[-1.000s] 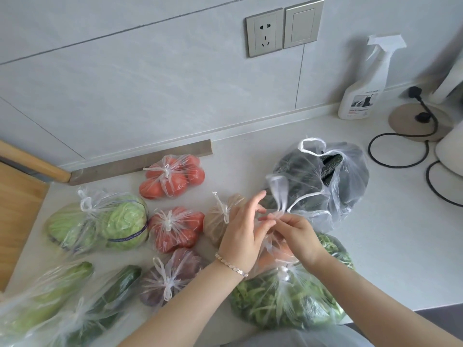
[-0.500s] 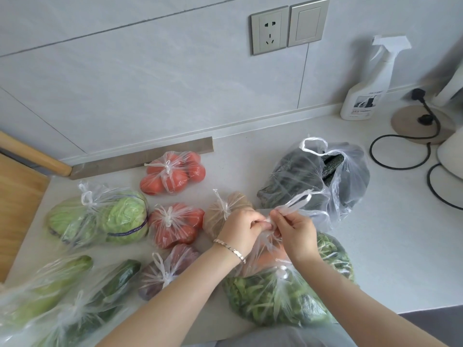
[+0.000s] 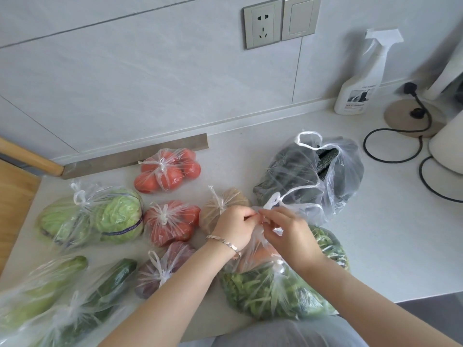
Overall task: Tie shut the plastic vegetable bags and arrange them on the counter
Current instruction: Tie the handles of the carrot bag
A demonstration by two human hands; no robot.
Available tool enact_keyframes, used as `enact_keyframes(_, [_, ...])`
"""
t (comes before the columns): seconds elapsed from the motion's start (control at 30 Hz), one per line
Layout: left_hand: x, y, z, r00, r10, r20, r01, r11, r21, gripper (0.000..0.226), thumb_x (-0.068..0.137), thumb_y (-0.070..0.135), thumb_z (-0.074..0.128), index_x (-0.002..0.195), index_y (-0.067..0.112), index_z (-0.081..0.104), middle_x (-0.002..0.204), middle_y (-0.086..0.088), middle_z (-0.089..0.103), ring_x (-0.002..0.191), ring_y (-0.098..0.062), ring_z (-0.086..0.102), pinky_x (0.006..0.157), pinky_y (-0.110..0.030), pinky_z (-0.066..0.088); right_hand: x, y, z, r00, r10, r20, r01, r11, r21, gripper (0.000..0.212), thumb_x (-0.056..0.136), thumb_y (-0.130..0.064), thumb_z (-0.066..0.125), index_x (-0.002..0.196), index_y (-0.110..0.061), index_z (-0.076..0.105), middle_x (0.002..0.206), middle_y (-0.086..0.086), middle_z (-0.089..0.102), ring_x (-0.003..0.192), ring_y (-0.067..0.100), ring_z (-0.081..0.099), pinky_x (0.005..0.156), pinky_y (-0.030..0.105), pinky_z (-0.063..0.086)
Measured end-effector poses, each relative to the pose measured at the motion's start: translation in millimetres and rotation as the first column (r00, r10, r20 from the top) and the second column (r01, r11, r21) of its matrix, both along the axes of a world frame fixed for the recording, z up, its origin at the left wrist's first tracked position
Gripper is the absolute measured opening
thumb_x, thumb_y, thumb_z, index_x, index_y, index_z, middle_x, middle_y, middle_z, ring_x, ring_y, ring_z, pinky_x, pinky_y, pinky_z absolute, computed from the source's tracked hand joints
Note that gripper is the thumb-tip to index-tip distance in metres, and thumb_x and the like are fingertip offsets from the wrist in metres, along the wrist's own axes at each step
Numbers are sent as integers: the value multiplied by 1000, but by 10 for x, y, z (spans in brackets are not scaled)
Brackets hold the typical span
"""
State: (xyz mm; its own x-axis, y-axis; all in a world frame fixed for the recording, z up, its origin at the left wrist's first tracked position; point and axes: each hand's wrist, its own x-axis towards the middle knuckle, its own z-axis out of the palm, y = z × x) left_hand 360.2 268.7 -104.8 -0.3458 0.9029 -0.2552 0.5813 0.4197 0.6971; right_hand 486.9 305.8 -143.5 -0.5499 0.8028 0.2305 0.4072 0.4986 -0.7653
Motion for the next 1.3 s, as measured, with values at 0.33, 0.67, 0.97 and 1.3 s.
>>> enact_keyframes(0.33, [3, -111, -37, 974, -108, -198, 143, 974, 175, 27, 89, 22, 56, 83, -3, 65, 80, -8, 56, 76, -12, 45, 65, -13, 28, 41, 138, 91, 996, 93, 6, -90, 975, -204, 7, 81, -5, 66, 84, -4, 72, 82, 6, 64, 70, 13, 56, 68, 8, 43])
enact_keyframes(0.67, [29, -217, -202, 996, -38, -81, 52, 984, 172, 20, 89, 5, 50, 89, -2, 69, 88, -9, 64, 86, -15, 53, 76, -13, 33, 131, 175, 96, 955, -93, -281, -229, 370, -900, 27, 81, 12, 56, 72, -10, 68, 63, 5, 61, 55, 15, 51, 55, 20, 43])
enact_keyframes(0.97, [-68, -126, -144, 948, 112, 299, -96, 993, -70, 20, 89, 15, 55, 100, 4, 69, 65, 14, 61, 57, 3, 52, 61, -10, 41, 128, 119, -14, 971, 216, 104, -222, 973, 59, 14, 80, -18, 60, 83, -13, 73, 81, -4, 68, 69, 9, 62, 60, 30, 52])
enact_keyframes(1.3, [-112, -146, -196, 999, 42, 3, -42, 999, -19, 18, 86, 15, 58, 87, 4, 72, 88, -10, 66, 86, -19, 58, 78, -22, 39, 290, 125, -103, 890, 254, 379, -406, 819, 404, 29, 91, -34, 39, 80, -18, 61, 88, -2, 54, 82, 16, 39, 74, 25, 31])
